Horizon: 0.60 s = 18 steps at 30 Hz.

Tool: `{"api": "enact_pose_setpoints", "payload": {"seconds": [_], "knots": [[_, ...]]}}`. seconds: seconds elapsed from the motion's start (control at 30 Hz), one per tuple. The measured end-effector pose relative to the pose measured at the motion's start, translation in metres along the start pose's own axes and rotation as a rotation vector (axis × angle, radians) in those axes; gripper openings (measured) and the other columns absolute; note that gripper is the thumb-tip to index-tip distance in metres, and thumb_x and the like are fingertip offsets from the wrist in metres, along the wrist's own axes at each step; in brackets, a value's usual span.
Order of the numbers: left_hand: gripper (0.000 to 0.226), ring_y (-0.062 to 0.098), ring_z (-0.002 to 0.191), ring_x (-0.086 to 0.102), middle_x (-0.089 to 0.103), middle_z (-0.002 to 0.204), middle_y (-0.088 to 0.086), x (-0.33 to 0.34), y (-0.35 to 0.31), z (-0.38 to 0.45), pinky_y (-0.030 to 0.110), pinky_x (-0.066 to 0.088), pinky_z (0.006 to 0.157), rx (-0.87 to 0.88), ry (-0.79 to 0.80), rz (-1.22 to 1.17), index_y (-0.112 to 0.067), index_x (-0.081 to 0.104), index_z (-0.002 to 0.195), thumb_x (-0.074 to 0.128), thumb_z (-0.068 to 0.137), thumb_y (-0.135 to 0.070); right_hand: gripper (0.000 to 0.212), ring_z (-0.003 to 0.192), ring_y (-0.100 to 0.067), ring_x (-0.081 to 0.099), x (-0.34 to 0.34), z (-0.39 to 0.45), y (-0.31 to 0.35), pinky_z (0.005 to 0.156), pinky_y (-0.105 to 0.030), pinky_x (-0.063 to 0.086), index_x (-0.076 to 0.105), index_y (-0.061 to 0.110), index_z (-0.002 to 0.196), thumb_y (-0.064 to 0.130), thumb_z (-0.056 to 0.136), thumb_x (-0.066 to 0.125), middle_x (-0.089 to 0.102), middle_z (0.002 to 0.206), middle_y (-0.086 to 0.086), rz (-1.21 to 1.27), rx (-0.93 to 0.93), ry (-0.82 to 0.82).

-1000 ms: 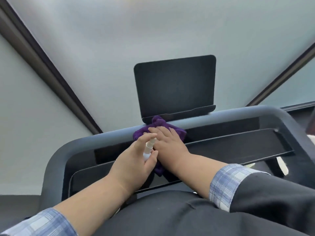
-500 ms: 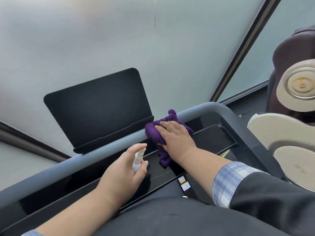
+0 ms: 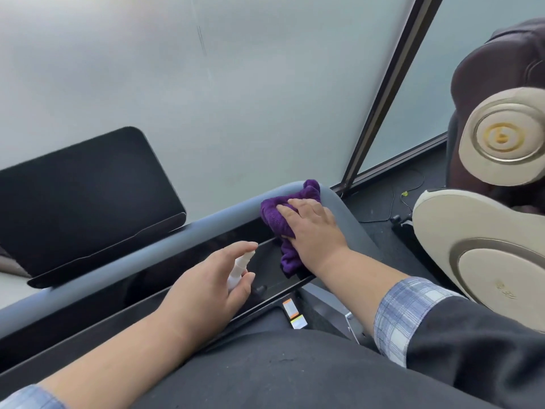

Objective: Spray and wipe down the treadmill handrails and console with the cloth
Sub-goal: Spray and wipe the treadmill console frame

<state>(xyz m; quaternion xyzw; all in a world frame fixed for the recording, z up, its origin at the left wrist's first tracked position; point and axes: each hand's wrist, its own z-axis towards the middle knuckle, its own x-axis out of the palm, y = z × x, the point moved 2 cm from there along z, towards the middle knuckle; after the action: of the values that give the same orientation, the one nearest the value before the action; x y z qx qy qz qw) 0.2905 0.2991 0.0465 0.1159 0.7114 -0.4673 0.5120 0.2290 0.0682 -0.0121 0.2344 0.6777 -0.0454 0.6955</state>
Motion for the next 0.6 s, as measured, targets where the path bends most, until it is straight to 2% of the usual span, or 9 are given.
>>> {"api": "enact_pose_setpoints", "payload": {"seconds": [0.07, 0.17, 0.23, 0.3, 0.37, 0.43, 0.5, 0.6], "knots": [[0.048, -0.012, 0.075, 0.054, 0.053, 0.093, -0.034, 0.007, -0.011, 0.007, 0.012, 0.038, 0.063, 0.014, 0.012, 0.009, -0.060, 0.031, 0.128, 0.054, 0.087, -0.051, 0.059, 0.142, -0.025, 0.025, -0.013, -0.014, 0.002, 0.117, -0.039, 0.017, 0.036, 0.032, 0.153, 0.038, 0.098, 0.056, 0.036, 0.153, 0.001, 0.118, 0.007, -0.069], [0.048, -0.009, 0.070, 0.054, 0.054, 0.094, -0.029, 0.015, -0.022, 0.015, 0.018, 0.040, 0.062, 0.038, 0.027, 0.017, -0.058, 0.032, 0.128, 0.053, 0.086, -0.052, 0.062, 0.129, -0.025, 0.041, -0.035, -0.047, -0.003, 0.112, -0.041, 0.030, 0.050, 0.028, 0.144, 0.045, 0.088, 0.070, 0.052, 0.139, 0.001, 0.279, 0.080, -0.265], [0.047, -0.009, 0.073, 0.055, 0.052, 0.095, -0.032, 0.019, -0.026, 0.022, 0.017, 0.040, 0.062, 0.051, 0.040, 0.012, -0.058, 0.032, 0.129, 0.053, 0.086, -0.052, 0.063, 0.121, -0.024, 0.044, -0.048, -0.070, -0.017, 0.107, -0.040, 0.034, 0.055, 0.028, 0.140, 0.050, 0.083, 0.070, 0.056, 0.131, 0.002, 0.307, 0.147, -0.367], [0.047, -0.010, 0.076, 0.055, 0.050, 0.095, -0.036, 0.024, -0.032, 0.031, 0.015, 0.038, 0.063, 0.063, 0.065, 0.006, -0.060, 0.032, 0.129, 0.052, 0.087, -0.053, 0.065, 0.117, -0.024, 0.045, -0.057, -0.089, -0.036, 0.105, -0.040, 0.036, 0.055, 0.029, 0.139, 0.056, 0.081, 0.066, 0.056, 0.128, 0.001, 0.301, 0.229, -0.399], [0.047, -0.010, 0.075, 0.054, 0.051, 0.095, -0.032, 0.031, -0.040, 0.041, 0.011, 0.035, 0.063, 0.077, 0.075, 0.003, -0.059, 0.031, 0.129, 0.052, 0.087, -0.052, 0.068, 0.118, -0.024, 0.042, -0.060, -0.103, -0.055, 0.106, -0.041, 0.035, 0.051, 0.030, 0.141, 0.058, 0.081, 0.064, 0.052, 0.130, 0.000, 0.260, 0.338, -0.318], [0.047, -0.009, 0.074, 0.053, 0.052, 0.097, -0.029, 0.038, -0.049, 0.049, 0.010, 0.034, 0.063, 0.099, 0.079, -0.006, -0.057, 0.030, 0.129, 0.053, 0.088, -0.050, 0.077, 0.125, -0.024, 0.035, -0.052, -0.115, -0.071, 0.109, -0.042, 0.032, 0.039, 0.033, 0.148, 0.064, 0.082, 0.064, 0.044, 0.138, 0.000, 0.166, 0.453, -0.118], [0.048, -0.003, 0.073, 0.055, 0.054, 0.099, -0.027, 0.041, -0.055, 0.053, 0.016, 0.039, 0.062, 0.118, 0.094, -0.021, -0.056, 0.029, 0.129, 0.052, 0.088, -0.051, 0.090, 0.129, -0.025, 0.031, -0.039, -0.129, -0.078, 0.109, -0.043, 0.031, 0.027, 0.035, 0.153, 0.071, 0.079, 0.063, 0.036, 0.146, 0.000, 0.122, 0.519, 0.054], [0.049, 0.007, 0.077, 0.060, 0.060, 0.100, -0.021, 0.042, -0.057, 0.055, 0.031, 0.049, 0.067, 0.141, 0.120, -0.045, -0.054, 0.028, 0.131, 0.052, 0.088, -0.050, 0.096, 0.129, -0.026, 0.037, -0.027, -0.138, -0.082, 0.107, -0.042, 0.035, 0.020, 0.036, 0.153, 0.072, 0.077, 0.064, 0.036, 0.148, 0.002, 0.118, 0.527, 0.100]]}}
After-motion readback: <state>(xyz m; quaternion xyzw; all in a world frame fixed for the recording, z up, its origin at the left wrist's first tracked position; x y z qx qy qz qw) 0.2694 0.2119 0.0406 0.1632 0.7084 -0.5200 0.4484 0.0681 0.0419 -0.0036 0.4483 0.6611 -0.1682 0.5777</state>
